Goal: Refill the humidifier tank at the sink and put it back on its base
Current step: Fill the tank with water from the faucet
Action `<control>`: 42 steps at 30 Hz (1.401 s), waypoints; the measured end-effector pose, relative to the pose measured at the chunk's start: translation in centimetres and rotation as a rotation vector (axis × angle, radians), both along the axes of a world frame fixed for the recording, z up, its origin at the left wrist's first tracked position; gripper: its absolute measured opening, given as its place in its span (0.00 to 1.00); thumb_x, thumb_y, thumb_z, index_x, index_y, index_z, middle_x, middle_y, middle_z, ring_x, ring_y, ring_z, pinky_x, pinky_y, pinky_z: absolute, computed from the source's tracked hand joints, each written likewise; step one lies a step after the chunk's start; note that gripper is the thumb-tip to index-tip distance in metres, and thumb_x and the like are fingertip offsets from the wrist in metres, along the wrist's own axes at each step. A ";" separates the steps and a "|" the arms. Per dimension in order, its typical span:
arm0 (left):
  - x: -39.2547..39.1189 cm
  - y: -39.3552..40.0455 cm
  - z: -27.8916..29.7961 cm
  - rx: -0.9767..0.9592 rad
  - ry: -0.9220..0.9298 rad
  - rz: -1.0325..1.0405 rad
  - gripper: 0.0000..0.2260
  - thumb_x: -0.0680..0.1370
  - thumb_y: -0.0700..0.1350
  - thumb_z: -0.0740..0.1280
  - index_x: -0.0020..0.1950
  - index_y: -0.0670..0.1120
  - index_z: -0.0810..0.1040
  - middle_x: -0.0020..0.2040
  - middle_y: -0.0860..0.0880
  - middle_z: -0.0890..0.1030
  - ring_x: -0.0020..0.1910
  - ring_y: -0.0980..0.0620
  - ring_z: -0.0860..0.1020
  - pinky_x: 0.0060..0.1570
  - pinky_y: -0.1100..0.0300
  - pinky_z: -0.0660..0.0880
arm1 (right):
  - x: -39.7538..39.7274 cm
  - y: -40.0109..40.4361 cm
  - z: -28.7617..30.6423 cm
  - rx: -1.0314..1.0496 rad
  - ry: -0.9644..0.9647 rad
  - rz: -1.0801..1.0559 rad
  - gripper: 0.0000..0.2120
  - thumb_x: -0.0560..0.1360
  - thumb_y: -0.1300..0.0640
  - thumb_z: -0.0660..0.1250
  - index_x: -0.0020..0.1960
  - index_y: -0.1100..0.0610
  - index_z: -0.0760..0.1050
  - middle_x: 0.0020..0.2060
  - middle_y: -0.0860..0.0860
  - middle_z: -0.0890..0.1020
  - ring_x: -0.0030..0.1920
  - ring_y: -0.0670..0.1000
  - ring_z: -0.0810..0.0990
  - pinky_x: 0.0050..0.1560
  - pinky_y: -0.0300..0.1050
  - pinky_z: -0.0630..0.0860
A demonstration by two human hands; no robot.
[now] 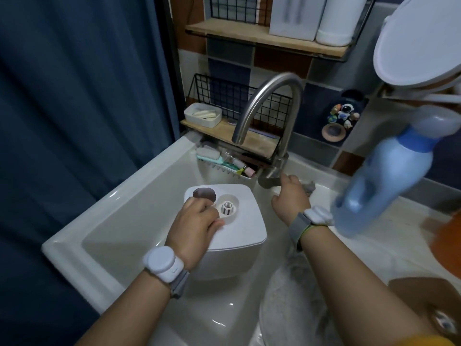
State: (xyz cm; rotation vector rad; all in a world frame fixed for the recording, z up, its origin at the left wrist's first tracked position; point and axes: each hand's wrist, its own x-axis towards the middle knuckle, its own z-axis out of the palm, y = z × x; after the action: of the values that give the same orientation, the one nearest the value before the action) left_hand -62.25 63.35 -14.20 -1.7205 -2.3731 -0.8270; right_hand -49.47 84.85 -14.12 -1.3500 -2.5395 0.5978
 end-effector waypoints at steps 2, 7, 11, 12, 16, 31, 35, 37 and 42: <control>0.1 0.3 -0.3 0.007 -0.016 -0.013 0.13 0.76 0.52 0.63 0.37 0.44 0.78 0.46 0.48 0.78 0.47 0.45 0.73 0.48 0.60 0.68 | 0.0 -0.1 -0.1 0.009 0.005 0.008 0.26 0.73 0.63 0.63 0.70 0.61 0.65 0.64 0.59 0.69 0.61 0.61 0.74 0.55 0.48 0.73; 0.3 0.4 -0.5 0.041 -0.028 -0.019 0.12 0.76 0.50 0.65 0.37 0.44 0.77 0.46 0.48 0.78 0.47 0.47 0.71 0.47 0.60 0.67 | 0.0 0.0 -0.1 0.025 0.013 0.007 0.23 0.72 0.64 0.63 0.67 0.62 0.66 0.63 0.60 0.69 0.59 0.62 0.74 0.53 0.48 0.73; 0.2 0.4 -1.0 0.058 -0.030 -0.033 0.12 0.76 0.50 0.64 0.37 0.43 0.77 0.46 0.48 0.77 0.47 0.48 0.70 0.47 0.61 0.66 | 0.2 -0.2 -0.6 0.017 0.012 0.000 0.24 0.73 0.64 0.63 0.68 0.62 0.66 0.63 0.59 0.69 0.60 0.61 0.74 0.53 0.47 0.72; 0.1 0.5 -1.1 0.051 -0.024 -0.037 0.13 0.76 0.50 0.64 0.37 0.43 0.78 0.46 0.48 0.78 0.48 0.48 0.70 0.47 0.62 0.66 | 0.1 -0.3 -0.6 0.013 0.020 0.002 0.24 0.73 0.64 0.63 0.69 0.62 0.66 0.63 0.59 0.69 0.60 0.61 0.74 0.53 0.47 0.72; -0.1 0.8 -1.5 0.022 0.004 -0.046 0.10 0.75 0.48 0.68 0.38 0.44 0.78 0.47 0.48 0.78 0.48 0.47 0.71 0.47 0.59 0.69 | -0.4 -0.6 -0.4 -0.009 0.032 0.017 0.25 0.73 0.64 0.62 0.70 0.61 0.65 0.64 0.58 0.69 0.61 0.60 0.73 0.53 0.47 0.72; -1.0 2.7 -2.8 -0.066 0.023 -0.080 0.07 0.72 0.45 0.73 0.38 0.43 0.80 0.46 0.45 0.80 0.47 0.41 0.76 0.44 0.52 0.77 | 0.4 -0.7 0.5 -0.090 -0.017 0.072 0.34 0.73 0.60 0.66 0.76 0.58 0.57 0.71 0.57 0.64 0.69 0.58 0.68 0.64 0.44 0.67; -0.4 2.8 -2.7 0.011 0.098 -0.117 0.11 0.75 0.49 0.67 0.37 0.43 0.78 0.47 0.45 0.80 0.48 0.45 0.73 0.44 0.57 0.74 | 0.9 0.2 1.1 -0.074 -0.015 0.065 0.34 0.73 0.60 0.66 0.76 0.58 0.57 0.71 0.57 0.64 0.69 0.58 0.68 0.64 0.44 0.68; -0.3 2.7 -2.6 0.021 0.119 -0.141 0.13 0.76 0.50 0.63 0.37 0.43 0.78 0.48 0.45 0.80 0.49 0.47 0.71 0.44 0.58 0.74 | 0.9 0.2 1.2 -0.066 -0.014 0.054 0.34 0.74 0.60 0.66 0.76 0.58 0.57 0.71 0.57 0.64 0.68 0.59 0.69 0.63 0.44 0.68; -0.6 1.5 -3.2 0.025 0.136 -0.164 0.13 0.76 0.50 0.64 0.38 0.43 0.78 0.50 0.45 0.80 0.50 0.46 0.71 0.45 0.56 0.74 | 0.1 -0.3 1.2 -0.095 -0.020 0.063 0.34 0.73 0.59 0.66 0.76 0.57 0.56 0.71 0.57 0.64 0.68 0.58 0.69 0.63 0.44 0.68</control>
State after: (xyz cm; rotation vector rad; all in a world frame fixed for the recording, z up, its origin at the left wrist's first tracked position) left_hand -62.81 64.86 -17.38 -1.9161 -2.1488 -0.7305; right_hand -49.34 84.51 -12.89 -1.3162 -2.6081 0.7288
